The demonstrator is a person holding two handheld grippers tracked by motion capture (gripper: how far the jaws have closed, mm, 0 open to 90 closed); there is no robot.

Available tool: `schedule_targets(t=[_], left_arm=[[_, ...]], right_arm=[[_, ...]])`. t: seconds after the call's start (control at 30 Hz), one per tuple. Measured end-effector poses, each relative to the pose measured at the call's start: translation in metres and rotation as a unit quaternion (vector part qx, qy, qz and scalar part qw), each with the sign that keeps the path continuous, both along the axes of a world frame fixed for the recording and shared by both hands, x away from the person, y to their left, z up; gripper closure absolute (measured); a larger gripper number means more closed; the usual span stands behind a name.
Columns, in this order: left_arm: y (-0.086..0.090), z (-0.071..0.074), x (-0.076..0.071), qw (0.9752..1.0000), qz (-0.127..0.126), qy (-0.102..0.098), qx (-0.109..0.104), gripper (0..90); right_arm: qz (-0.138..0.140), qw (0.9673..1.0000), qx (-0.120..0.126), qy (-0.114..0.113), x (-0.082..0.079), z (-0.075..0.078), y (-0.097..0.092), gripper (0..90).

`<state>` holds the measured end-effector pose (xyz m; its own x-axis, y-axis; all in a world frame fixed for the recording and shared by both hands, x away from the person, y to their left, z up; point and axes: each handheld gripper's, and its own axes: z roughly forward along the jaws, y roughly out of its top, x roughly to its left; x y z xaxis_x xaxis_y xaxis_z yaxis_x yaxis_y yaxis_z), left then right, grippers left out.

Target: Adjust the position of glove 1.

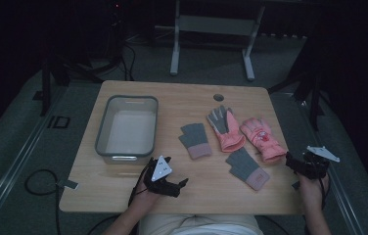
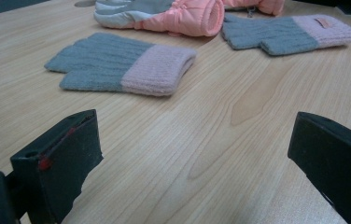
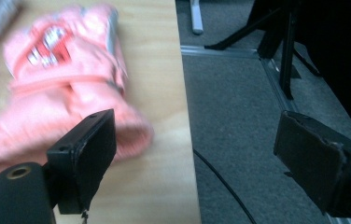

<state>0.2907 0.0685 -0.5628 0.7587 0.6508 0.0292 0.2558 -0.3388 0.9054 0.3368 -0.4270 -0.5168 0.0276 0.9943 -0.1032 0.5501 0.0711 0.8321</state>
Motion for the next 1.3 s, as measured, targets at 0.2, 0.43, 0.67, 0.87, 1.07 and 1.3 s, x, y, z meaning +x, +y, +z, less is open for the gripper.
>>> schedule_targets(t=[0.2,0.43,0.67,0.87,1.07,1.3], left_arm=[[-0.001,0.000,-0.001,1.0000,-0.001,-0.005,0.004,2.2],[-0.001,0.000,-0.002,1.0000,0.000,-0.008,0.005,2.2],[-0.001,0.000,-0.002,1.0000,-0.002,-0.007,0.004,2.2],[-0.001,0.000,-0.002,1.0000,-0.003,-0.008,0.006,2.2],[-0.001,0.000,-0.002,0.9999,-0.003,-0.008,0.005,2.2],[-0.002,0.000,-0.002,0.9998,-0.006,-0.011,0.012,2.2]], right_arm=[[0.004,0.9990,-0.039,-0.021,0.009,0.029,0.012,14.1],[0.038,0.9992,0.001,-0.010,0.023,0.061,0.020,19.9],[0.076,0.9962,0.024,-0.035,0.033,0.089,0.036,21.9],[0.116,0.9919,0.030,-0.043,0.042,0.104,0.058,16.5],[0.150,0.9872,0.037,-0.040,0.052,0.111,0.083,12.6],[0.181,0.9816,0.059,-0.019,0.062,0.115,0.106,11.4]])
